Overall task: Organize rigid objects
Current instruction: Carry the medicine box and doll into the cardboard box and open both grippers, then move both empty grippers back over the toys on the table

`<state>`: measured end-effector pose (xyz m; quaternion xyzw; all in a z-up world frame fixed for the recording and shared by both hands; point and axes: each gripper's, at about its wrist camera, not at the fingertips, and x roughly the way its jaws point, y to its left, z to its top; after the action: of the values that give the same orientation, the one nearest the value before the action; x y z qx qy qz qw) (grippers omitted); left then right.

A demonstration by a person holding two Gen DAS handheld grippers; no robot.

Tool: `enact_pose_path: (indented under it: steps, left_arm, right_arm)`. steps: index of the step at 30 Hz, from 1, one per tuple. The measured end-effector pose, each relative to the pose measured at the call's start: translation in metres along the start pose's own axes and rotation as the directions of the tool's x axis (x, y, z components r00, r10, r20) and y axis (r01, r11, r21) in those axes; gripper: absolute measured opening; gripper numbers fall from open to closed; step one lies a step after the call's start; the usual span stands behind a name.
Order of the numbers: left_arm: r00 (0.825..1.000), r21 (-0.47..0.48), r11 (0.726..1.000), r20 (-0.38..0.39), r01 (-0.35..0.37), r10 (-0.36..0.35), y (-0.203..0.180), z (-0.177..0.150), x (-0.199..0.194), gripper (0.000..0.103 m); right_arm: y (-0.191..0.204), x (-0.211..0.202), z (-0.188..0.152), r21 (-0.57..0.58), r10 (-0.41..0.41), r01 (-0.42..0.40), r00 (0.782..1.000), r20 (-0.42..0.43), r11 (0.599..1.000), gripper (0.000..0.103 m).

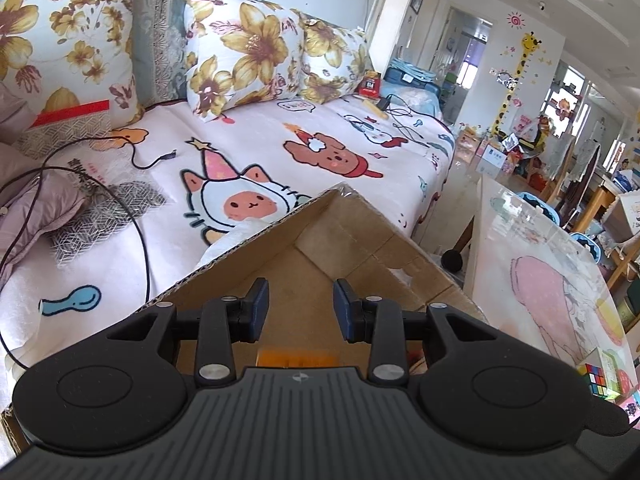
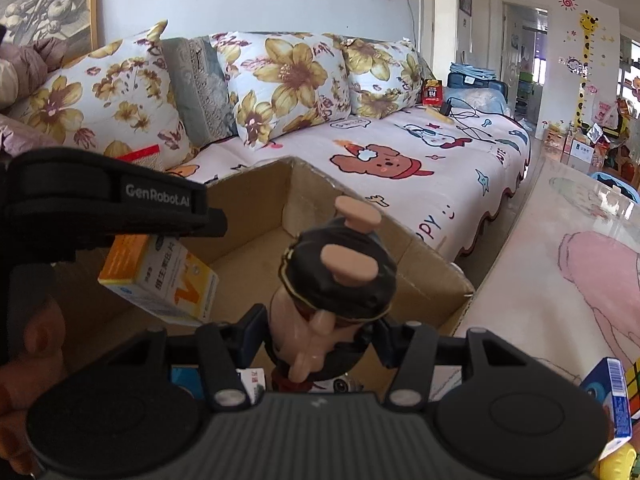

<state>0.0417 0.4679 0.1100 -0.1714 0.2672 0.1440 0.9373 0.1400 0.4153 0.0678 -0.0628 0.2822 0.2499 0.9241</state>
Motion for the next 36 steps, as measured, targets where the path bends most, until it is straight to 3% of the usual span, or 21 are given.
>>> enact_pose_path:
  steps: [1, 4, 5, 7, 8, 24, 30, 36]
  left_arm:
    - [1.0, 0.0, 1.0, 0.0, -0.008, 0.008, 0.0, 0.0, -0.001, 0.052]
    - [1.0, -0.005, 1.0, 0.001, -0.014, 0.014, 0.0, 0.0, -0.002, 0.073]
    - [1.0, -0.003, 1.0, 0.003, -0.014, 0.014, -0.001, 0.001, -0.003, 0.077]
    - [1.0, 0.007, 1.0, 0.008, -0.01, 0.01, -0.002, 0.001, -0.003, 0.097]
    - [1.0, 0.016, 1.0, 0.012, -0.007, 0.007, -0.003, 0.0, -0.004, 0.1]
    - [0.993, 0.073, 0.99, -0.011, 0.12, -0.119, -0.003, -0.002, -0.001, 0.103]
    - [0.986, 0.117, 0.98, -0.046, 0.163, -0.158, -0.01, -0.006, 0.001, 0.103]
    - [0.974, 0.087, 0.971, -0.071, 0.223, -0.217, -0.01, -0.008, 0.003, 0.103]
  right_arm:
    - [0.0, 0.0, 0.0, 0.008, -0.003, 0.003, 1.0, -0.001, 1.0, 0.055]
    - [-0.004, -0.007, 0.001, 0.048, -0.001, 0.0, 1.0, 0.017, 0.999, 0.072]
    - [-0.005, -0.01, 0.002, 0.053, -0.007, 0.006, 1.0, 0.024, 0.999, 0.072]
    - [-0.007, -0.017, 0.003, 0.058, -0.03, 0.028, 0.999, 0.035, 0.998, 0.074]
    - [-0.008, -0.022, 0.003, 0.063, -0.04, 0.037, 0.998, 0.04, 0.997, 0.075]
    - [-0.03, -0.076, -0.027, 0.139, -0.219, 0.205, 0.972, 0.089, 0.969, 0.096]
    - [-0.038, -0.088, -0.042, 0.189, -0.245, 0.227, 0.967, 0.076, 0.955, 0.1]
    - [-0.045, -0.1, -0.057, 0.2, -0.279, 0.26, 0.957, 0.075, 0.945, 0.101]
